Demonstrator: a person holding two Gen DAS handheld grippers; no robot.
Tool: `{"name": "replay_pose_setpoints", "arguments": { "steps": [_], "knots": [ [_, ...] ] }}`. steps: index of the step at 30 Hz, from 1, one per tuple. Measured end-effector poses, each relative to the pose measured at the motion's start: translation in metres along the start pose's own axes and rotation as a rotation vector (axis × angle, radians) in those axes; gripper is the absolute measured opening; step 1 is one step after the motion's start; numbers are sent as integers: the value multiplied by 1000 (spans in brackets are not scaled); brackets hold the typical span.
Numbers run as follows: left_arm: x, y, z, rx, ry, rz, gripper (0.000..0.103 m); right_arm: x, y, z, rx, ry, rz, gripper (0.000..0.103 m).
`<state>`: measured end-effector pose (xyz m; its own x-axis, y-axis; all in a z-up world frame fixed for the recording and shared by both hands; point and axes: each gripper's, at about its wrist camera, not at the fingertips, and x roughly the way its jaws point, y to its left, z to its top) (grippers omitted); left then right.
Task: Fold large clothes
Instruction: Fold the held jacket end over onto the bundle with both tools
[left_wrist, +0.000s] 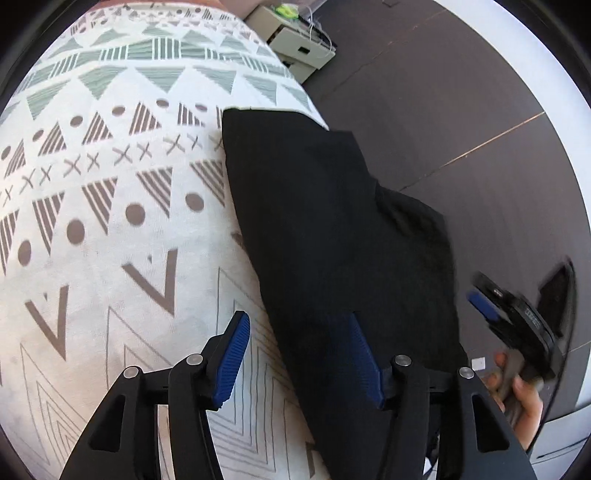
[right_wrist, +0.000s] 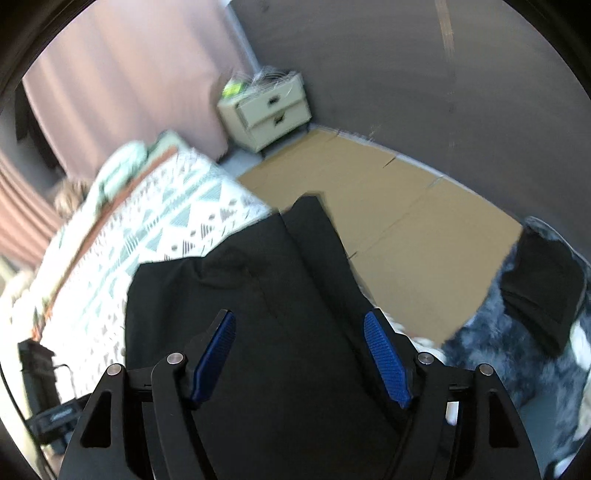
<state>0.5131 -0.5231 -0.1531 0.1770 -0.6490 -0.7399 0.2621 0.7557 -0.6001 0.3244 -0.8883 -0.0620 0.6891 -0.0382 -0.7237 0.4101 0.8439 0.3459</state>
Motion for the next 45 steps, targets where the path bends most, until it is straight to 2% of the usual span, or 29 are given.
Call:
{"name": "replay_pose_setpoints", "arguments": {
  "steps": [2,5,12,15,16,17,18,19,20,24,31,32,34,36,38,39,45],
  "knots": [
    [-2,3,-3,-10,15,-10,57,-29,-24,-19,60,-40,17,73],
    [-4,1,-15,0,17,-7,57,-50,-53,-53,135,-39,12,73],
    [-6,-16,-51,34,57,-14,57,-35,-94,-115,315,28,74,72],
    [-5,-21,-61,55,62,-12,57,-20,-98,-124,341,38,120,59],
    [-6,-22,-64,61,64,-10,57,-16,-99,-124,350,28,143,52],
    [-5,-23,-66,65,66,-7,57,-13,-99,-124,348,16,151,38],
    [-3,-24,-69,67,71,-3,57,-11,-99,-122,343,4,147,30],
    [-2,-24,-71,67,77,-1,57,-9,-100,-119,348,-9,136,14],
    [0,-25,-70,67,81,-1,57,-8,-102,-120,362,-16,134,10],
    [2,-31,-78,82,77,-15,57,-6,-109,-121,404,-52,98,9],
    [19,-47,-74,95,74,-42,55,5,-120,-133,443,-64,97,9],
    [21,-49,-72,99,78,-47,51,7,-123,-135,454,-68,99,9],
    [27,-54,-69,104,81,-41,49,6,-126,-136,470,-74,107,10],
    [30,-60,-68,104,85,-34,48,3,-130,-139,511,-74,114,28],
    [32,-65,-67,104,85,-25,48,3,-135,-145,561,-59,164,71],
    [32,-68,-68,105,84,-22,48,3,-136,-147,569,-57,188,76],
    [35,-78,-68,102,84,-22,47,25,-129,-159,594,-12,299,77]
  ]
}}
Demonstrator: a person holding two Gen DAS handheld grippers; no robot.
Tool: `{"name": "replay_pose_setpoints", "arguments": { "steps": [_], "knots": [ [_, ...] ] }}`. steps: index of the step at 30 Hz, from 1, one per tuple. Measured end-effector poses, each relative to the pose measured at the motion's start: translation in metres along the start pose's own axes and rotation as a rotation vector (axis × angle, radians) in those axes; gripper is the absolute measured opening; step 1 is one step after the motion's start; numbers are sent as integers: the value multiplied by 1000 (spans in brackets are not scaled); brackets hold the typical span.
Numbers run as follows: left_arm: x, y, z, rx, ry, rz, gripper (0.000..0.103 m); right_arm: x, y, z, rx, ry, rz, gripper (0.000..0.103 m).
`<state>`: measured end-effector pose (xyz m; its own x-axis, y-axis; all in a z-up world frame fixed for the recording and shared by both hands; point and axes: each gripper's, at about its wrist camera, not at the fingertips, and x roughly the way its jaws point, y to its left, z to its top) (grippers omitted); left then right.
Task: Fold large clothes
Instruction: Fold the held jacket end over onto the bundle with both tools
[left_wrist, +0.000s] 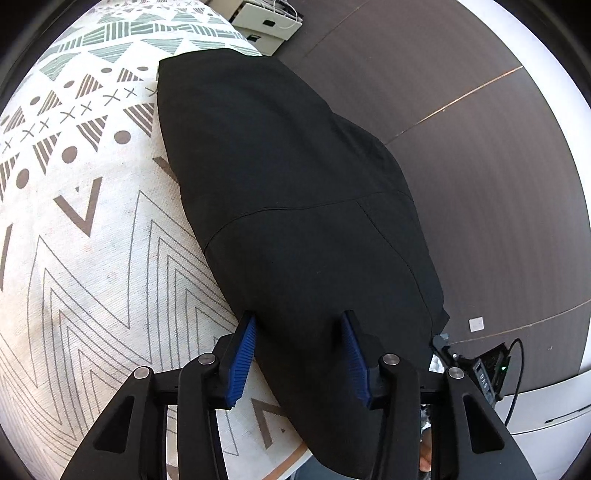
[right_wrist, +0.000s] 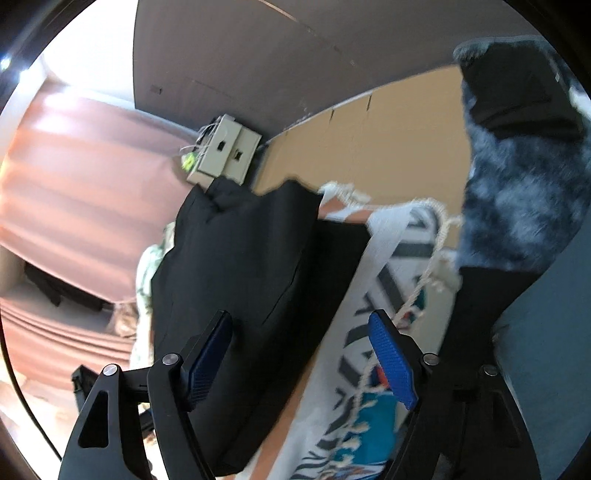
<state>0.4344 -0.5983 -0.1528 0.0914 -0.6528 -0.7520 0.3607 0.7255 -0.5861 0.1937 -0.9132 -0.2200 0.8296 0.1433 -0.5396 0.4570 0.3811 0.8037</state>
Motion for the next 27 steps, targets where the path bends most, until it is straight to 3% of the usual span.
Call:
{"name": "replay_pose_setpoints", "arguments": {
  "steps": [3,4,8,11,16,21,27],
  "knots": [
    [1,-2,1,3,2,1,47,16,-2,0,31,20,54,71],
    [0,-1,3,4,4,0,47,18,1,1,24,18,65,57],
    [1,2,6,5,4,-14,47,17,25,10,-73,-4,2,39],
    [3,3,10,5,10,-30,47,19,28,24,-82,-11,-21,34],
    [11,-5,13,22,20,-51,47,24,31,44,-87,-36,-51,31],
    [8,-4,19,43,-10,-26,48,31,33,58,-109,-21,-76,31],
    [-7,8,23,58,-35,44,49,16,48,47,-174,-4,-149,40]
  ]
}}
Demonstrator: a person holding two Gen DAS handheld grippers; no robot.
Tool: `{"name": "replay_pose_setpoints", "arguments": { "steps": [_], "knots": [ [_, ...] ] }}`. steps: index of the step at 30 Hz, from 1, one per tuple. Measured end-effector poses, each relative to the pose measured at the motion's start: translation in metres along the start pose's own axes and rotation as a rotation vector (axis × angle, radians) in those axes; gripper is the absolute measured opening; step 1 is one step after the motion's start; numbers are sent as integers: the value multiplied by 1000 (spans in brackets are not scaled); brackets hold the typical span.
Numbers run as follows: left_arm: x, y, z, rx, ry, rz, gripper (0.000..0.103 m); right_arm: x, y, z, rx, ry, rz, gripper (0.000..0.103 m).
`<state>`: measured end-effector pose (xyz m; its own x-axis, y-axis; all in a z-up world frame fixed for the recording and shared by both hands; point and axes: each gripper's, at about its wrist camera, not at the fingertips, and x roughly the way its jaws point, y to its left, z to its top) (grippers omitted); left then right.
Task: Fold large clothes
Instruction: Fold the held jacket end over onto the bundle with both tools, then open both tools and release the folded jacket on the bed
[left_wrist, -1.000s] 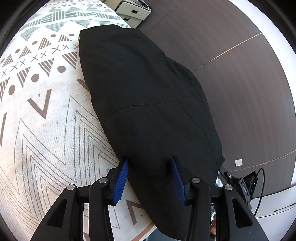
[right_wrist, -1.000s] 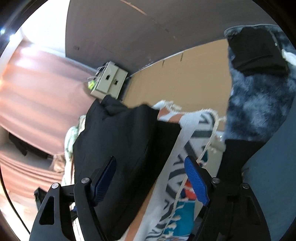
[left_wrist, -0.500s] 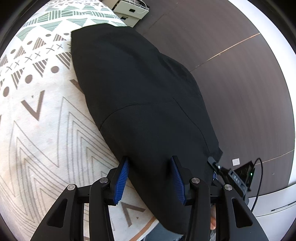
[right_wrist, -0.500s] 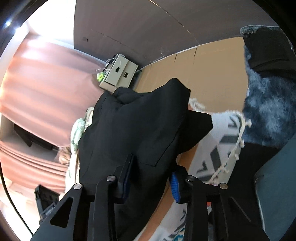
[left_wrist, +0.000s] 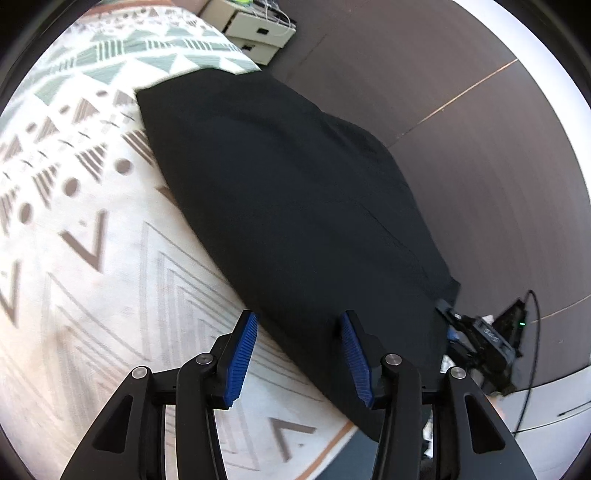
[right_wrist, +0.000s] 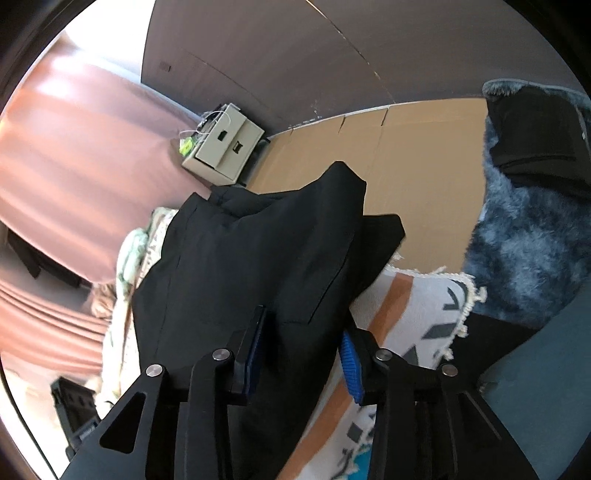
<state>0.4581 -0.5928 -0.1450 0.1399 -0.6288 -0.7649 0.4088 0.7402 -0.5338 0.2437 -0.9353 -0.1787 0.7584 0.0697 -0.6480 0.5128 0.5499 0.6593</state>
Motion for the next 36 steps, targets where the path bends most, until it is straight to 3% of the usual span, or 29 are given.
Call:
{"name": "replay_pose_setpoints", "arguments": {
  "steps": [4,6,8,10,13,15,18,20,36],
  "knots": [
    [-20,4,-1,6,-11,36,49,-21,14,-12,-33,1,-31,46],
    [-29,12,0,27,-24,52,54,-34,27,-19,-71,-8,-43,55],
    [-43,12,-3,41,-39,60,69,-49,45,-25,-113,-17,-59,69],
    [-63,14,-6,50,-53,61,78,-63,60,-31,-145,-28,-66,72],
    [-96,14,-13,75,-88,59,82,-85,83,-43,-181,-48,-82,85],
    [-118,12,-19,96,-119,61,85,-101,97,-52,-196,-67,-88,89],
    [-158,6,-35,135,-194,34,98,-125,117,-64,-228,-103,-92,94],
    [-180,2,-43,165,-238,49,103,-140,130,-74,-259,-122,-97,103],
    [-313,5,-139,229,-418,186,103,-212,182,-154,-399,-173,-89,103]
  ]
}}
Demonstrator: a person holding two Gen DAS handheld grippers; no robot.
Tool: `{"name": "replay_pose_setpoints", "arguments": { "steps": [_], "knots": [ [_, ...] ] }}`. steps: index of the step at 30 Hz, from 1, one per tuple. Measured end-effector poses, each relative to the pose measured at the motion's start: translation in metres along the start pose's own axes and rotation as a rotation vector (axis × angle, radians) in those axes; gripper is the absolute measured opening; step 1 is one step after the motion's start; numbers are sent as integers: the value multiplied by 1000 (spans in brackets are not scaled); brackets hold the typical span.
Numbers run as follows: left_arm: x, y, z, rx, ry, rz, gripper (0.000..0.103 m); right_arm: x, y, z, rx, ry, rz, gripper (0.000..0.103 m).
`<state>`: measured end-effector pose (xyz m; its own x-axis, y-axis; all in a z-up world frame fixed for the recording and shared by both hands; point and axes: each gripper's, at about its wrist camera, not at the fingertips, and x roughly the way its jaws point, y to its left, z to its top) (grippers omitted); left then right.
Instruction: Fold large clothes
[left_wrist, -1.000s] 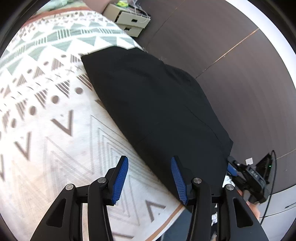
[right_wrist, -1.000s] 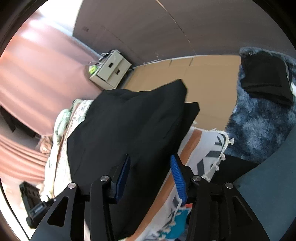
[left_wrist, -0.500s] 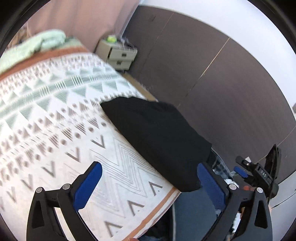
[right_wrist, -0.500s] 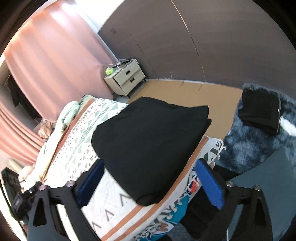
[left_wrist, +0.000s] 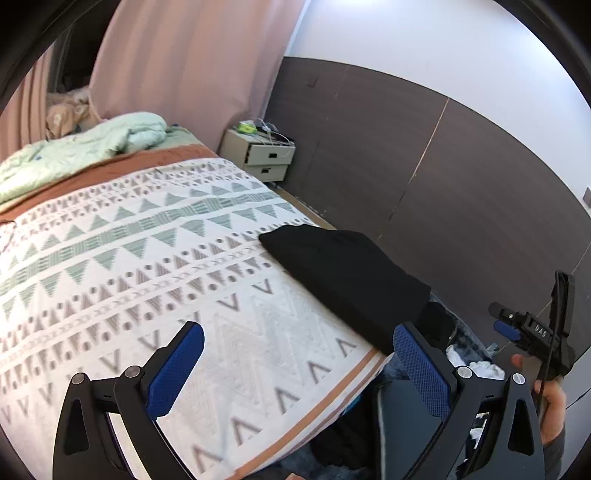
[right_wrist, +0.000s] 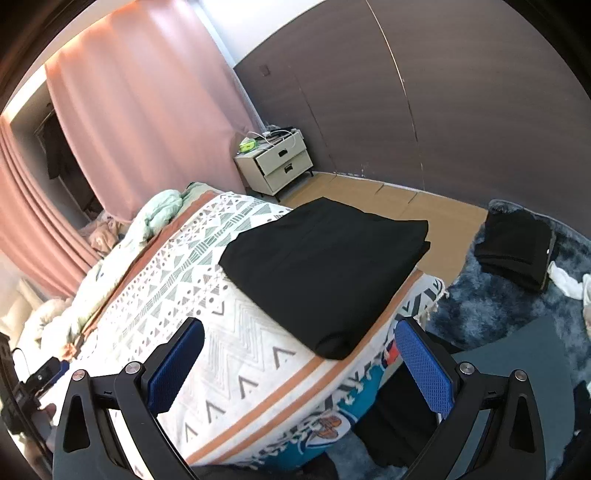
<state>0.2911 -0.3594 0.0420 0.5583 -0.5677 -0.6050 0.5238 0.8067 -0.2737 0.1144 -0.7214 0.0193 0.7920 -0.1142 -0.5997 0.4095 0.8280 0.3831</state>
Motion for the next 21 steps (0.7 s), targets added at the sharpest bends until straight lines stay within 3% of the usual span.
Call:
{"name": "replay_pose_setpoints", "arguments": {
  "steps": [11,21],
  "knots": [
    [-102,22,-49,5,-68,29,103,-79,46,-51,-100,-57,-7,103],
    [-181,37,-94,-22,-156,52,103,-124,64,-107,-186,-69,-4,103]
  ]
}}
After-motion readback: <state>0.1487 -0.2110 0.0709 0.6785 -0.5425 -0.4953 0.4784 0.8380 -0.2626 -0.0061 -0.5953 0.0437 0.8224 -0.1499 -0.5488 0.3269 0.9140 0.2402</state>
